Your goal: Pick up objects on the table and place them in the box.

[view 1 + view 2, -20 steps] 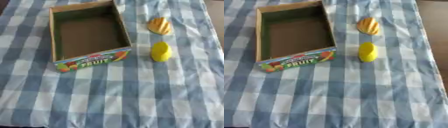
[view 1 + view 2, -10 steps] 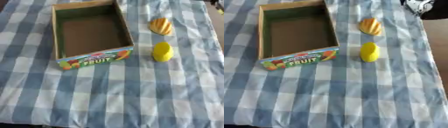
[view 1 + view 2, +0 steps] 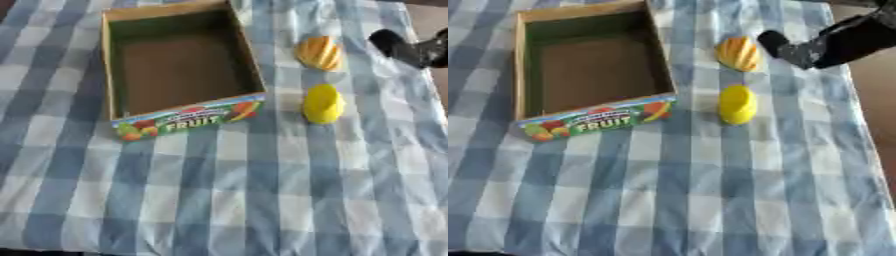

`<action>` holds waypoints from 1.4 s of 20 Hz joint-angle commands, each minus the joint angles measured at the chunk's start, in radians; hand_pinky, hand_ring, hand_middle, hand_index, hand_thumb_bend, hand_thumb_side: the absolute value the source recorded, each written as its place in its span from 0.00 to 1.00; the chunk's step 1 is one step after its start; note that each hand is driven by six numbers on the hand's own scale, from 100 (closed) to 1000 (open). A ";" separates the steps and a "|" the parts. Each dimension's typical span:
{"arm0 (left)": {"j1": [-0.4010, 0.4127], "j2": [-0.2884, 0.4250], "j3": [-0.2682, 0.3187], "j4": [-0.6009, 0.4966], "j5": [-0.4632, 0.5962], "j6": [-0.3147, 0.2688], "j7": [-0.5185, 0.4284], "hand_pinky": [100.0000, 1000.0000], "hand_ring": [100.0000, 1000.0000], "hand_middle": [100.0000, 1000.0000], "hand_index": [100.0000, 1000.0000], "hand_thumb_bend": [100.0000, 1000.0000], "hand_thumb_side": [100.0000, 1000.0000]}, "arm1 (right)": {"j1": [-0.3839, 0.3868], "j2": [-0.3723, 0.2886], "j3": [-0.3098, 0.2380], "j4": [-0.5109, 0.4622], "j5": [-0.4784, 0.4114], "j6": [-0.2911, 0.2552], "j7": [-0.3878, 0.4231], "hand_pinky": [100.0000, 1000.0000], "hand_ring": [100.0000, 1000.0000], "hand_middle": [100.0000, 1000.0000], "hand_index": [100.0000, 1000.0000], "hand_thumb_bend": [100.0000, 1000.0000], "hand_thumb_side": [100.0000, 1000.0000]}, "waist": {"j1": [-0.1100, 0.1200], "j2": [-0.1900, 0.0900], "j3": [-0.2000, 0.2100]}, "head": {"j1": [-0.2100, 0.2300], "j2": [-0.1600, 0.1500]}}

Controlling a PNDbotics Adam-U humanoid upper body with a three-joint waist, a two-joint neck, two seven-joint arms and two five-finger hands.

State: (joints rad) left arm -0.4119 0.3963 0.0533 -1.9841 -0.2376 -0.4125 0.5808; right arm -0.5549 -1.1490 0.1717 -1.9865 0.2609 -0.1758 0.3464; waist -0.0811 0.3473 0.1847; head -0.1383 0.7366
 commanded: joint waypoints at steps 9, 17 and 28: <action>-0.007 0.010 0.000 -0.016 0.006 0.001 -0.008 0.76 0.84 0.79 0.91 0.26 0.33 | -0.015 0.057 0.051 0.043 -0.047 -0.004 0.129 0.87 1.00 0.78 0.88 0.22 0.07 | 0.013 -0.014 0.005 | -0.011 -0.011; -0.012 0.006 -0.001 -0.016 0.009 0.000 -0.009 0.76 0.84 0.79 0.91 0.26 0.33 | -0.007 0.118 0.076 0.100 -0.043 -0.011 0.166 0.88 1.00 0.79 0.89 0.21 0.05 | 0.015 -0.013 0.010 | -0.006 -0.008; -0.014 0.003 -0.004 -0.016 0.014 0.001 -0.014 0.76 0.84 0.79 0.91 0.25 0.33 | 0.026 0.165 0.085 0.200 0.002 -0.028 0.171 0.88 1.00 0.80 0.88 0.19 0.05 | 0.017 -0.009 0.014 | 0.004 -0.003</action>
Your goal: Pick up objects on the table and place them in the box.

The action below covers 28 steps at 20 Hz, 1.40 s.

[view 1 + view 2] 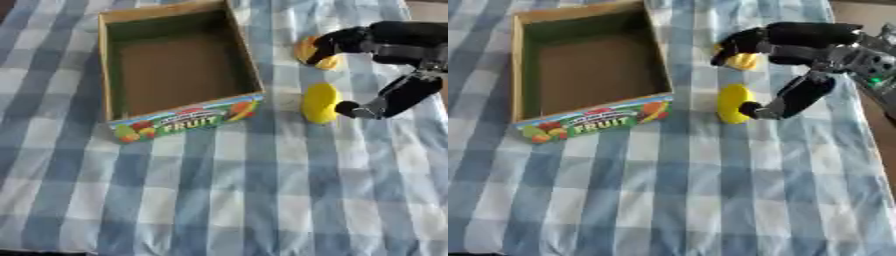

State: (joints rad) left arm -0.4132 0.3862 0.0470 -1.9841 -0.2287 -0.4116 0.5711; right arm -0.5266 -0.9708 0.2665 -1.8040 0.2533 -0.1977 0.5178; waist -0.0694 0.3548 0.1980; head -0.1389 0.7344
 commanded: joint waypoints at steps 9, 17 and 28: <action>-0.013 0.012 -0.001 -0.016 0.008 0.003 -0.010 0.76 0.84 0.79 0.91 0.25 0.34 | 0.019 -0.005 -0.010 0.055 0.014 -0.016 0.014 0.88 1.00 0.80 0.88 0.19 0.05 | 0.006 -0.015 0.003 | 0.017 0.000; -0.017 0.011 -0.004 -0.016 0.012 0.002 -0.012 0.76 0.84 0.79 0.91 0.25 0.34 | 0.013 0.011 0.006 0.126 0.059 -0.031 0.036 0.88 1.00 0.81 0.89 0.22 0.07 | 0.006 -0.012 0.008 | 0.015 -0.004; -0.017 0.008 -0.008 -0.016 0.018 0.003 -0.016 0.76 0.84 0.79 0.91 0.24 0.35 | -0.001 0.040 0.022 0.203 0.084 -0.043 0.024 0.87 1.00 0.77 0.86 0.14 0.05 | 0.009 -0.007 0.011 | 0.013 -0.007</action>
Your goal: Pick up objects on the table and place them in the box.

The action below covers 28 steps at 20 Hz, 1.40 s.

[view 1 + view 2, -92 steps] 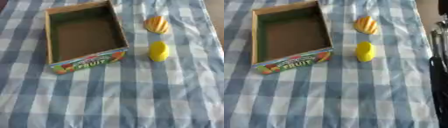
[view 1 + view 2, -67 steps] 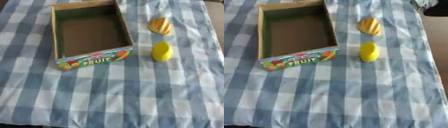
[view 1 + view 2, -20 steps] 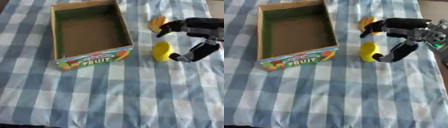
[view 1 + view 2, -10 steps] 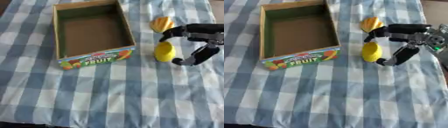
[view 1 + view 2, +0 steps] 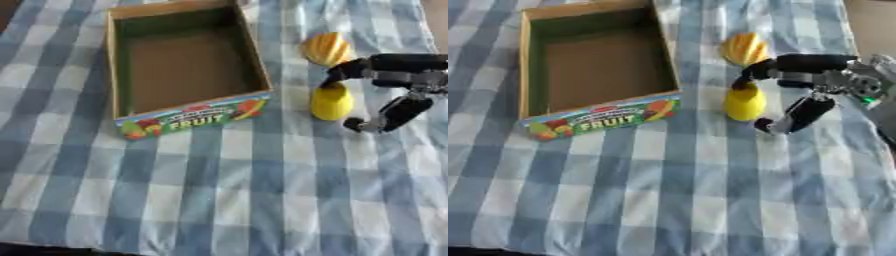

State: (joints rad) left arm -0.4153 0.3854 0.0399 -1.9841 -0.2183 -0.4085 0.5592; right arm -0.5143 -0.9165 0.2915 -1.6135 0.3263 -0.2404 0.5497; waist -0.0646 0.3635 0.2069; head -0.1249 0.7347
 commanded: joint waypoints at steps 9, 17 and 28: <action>-0.017 0.007 -0.003 -0.016 0.012 0.001 -0.006 0.76 0.84 0.79 0.91 0.24 0.35 | -0.024 0.008 0.001 0.044 0.021 0.027 -0.141 0.78 0.86 0.52 0.58 0.00 0.00 | 0.006 -0.014 0.003 | 0.000 -0.006; -0.019 0.010 -0.001 -0.016 0.013 0.000 -0.005 0.76 0.84 0.79 0.91 0.24 0.35 | -0.033 0.001 -0.050 -0.070 -0.010 0.069 -0.365 0.72 0.74 0.35 0.36 0.00 0.00 | 0.003 -0.017 0.001 | 0.004 -0.007; -0.017 0.021 -0.002 -0.016 0.012 0.000 -0.007 0.76 0.84 0.79 0.91 0.24 0.34 | -0.201 -0.038 -0.064 -0.301 -0.194 0.134 -0.279 0.72 0.73 0.35 0.35 0.00 0.00 | -0.008 -0.032 -0.004 | -0.001 -0.005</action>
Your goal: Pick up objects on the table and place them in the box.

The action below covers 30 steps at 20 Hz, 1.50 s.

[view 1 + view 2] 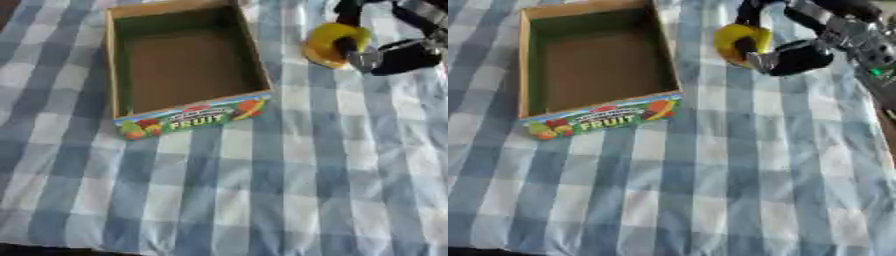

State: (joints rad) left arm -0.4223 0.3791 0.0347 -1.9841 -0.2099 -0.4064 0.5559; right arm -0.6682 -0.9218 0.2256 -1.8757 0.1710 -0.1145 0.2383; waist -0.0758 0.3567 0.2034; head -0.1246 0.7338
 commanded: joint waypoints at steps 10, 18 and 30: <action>-0.041 0.027 -0.001 -0.016 0.003 -0.038 -0.006 0.77 0.84 0.79 0.90 0.30 0.28 | -0.401 0.289 0.136 0.220 -0.020 0.017 0.203 0.72 0.74 0.35 0.36 0.00 0.00 | 0.002 -0.034 0.017 | -0.053 0.001; -0.080 0.009 -0.020 -0.016 0.021 -0.076 -0.029 0.77 0.84 0.79 0.90 0.31 0.28 | -0.496 0.609 0.190 0.638 0.322 -0.122 0.174 0.72 0.74 0.37 0.38 0.00 0.00 | 0.005 -0.021 0.050 | -0.106 -0.007; -0.079 0.003 -0.032 -0.016 0.044 -0.066 -0.057 0.76 0.84 0.79 0.90 0.29 0.30 | -0.477 0.682 0.148 0.770 0.530 -0.203 0.091 0.86 1.00 0.81 0.89 0.01 0.25 | 0.007 -0.016 0.050 | -0.104 -0.014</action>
State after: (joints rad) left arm -0.4932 0.3682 0.0031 -1.9841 -0.1703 -0.4722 0.5047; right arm -1.1274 -0.2247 0.3903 -1.0744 0.6811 -0.3182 0.3393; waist -0.0787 0.3610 0.2526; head -0.2302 0.7280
